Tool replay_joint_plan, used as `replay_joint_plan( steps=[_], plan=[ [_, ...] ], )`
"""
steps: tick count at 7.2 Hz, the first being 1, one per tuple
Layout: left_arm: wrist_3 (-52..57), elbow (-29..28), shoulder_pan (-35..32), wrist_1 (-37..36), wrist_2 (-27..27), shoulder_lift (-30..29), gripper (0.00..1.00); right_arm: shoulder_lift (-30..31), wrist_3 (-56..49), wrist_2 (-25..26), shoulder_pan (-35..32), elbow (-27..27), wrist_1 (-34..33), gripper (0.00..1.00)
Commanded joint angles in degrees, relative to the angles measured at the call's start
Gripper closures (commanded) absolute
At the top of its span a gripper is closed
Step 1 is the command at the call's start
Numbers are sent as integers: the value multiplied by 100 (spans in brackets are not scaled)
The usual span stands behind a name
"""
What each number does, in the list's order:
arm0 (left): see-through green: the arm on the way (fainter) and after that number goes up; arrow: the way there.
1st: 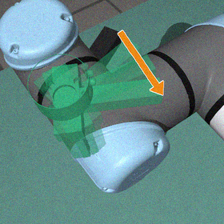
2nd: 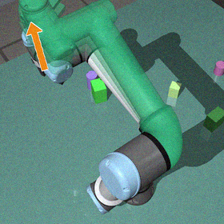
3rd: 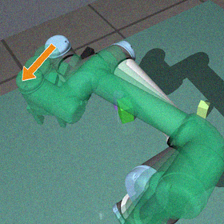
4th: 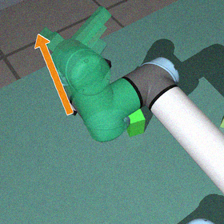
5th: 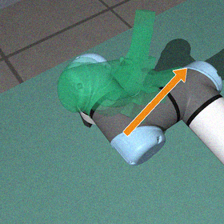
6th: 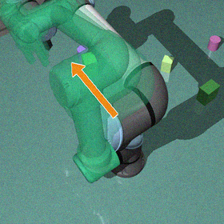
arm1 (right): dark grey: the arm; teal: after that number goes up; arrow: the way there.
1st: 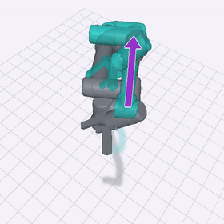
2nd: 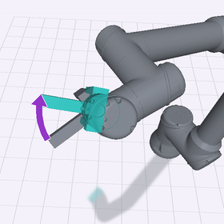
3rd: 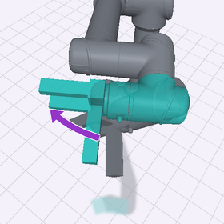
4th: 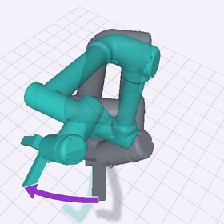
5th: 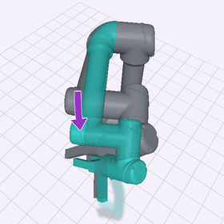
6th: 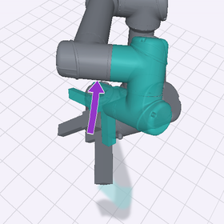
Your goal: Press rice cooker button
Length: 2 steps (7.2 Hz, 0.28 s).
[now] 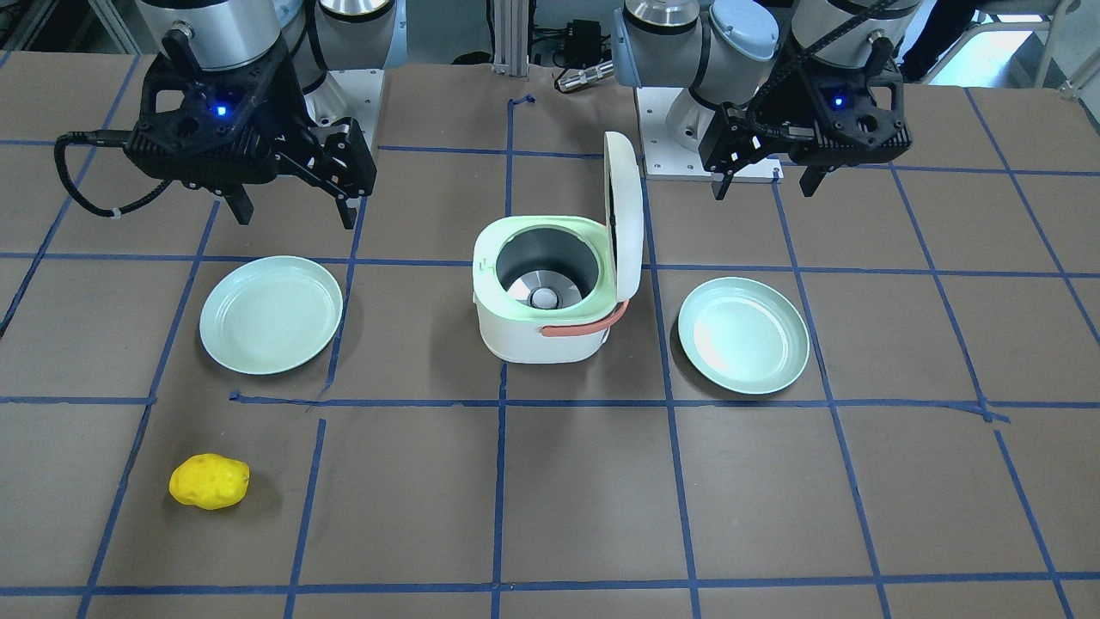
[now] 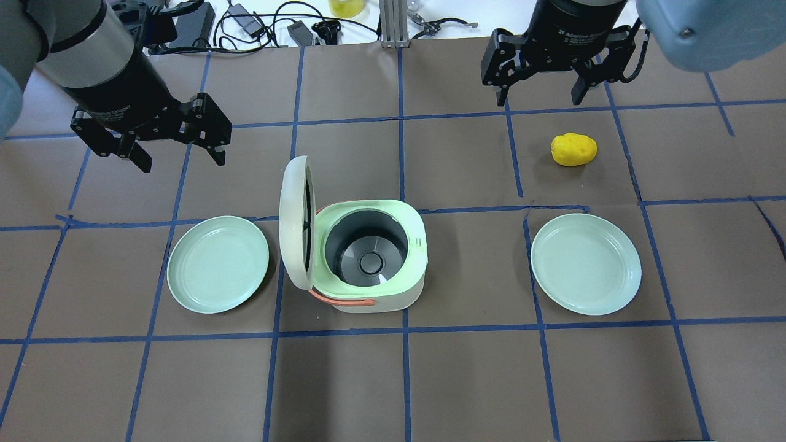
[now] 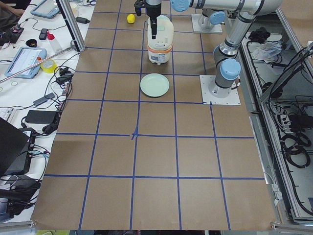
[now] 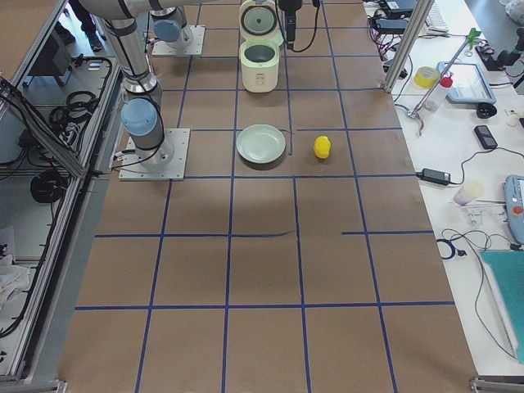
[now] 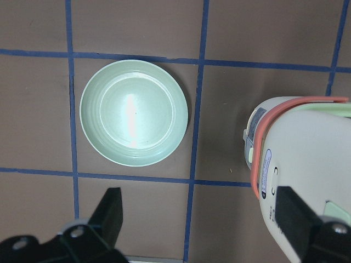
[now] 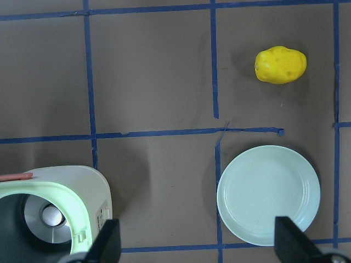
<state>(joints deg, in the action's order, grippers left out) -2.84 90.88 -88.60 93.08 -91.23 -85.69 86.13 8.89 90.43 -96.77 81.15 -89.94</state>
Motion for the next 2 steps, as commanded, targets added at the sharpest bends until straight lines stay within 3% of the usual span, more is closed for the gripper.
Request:
replay_joint_plan(
  steps=[1, 2],
  plan=[
    [-6, 0, 0, 0, 0, 0, 0, 0, 8, 10, -9, 6, -49, 0],
    [3, 0, 0, 0, 0, 0, 0, 0, 8, 1, -9, 6, -50, 0]
  ],
)
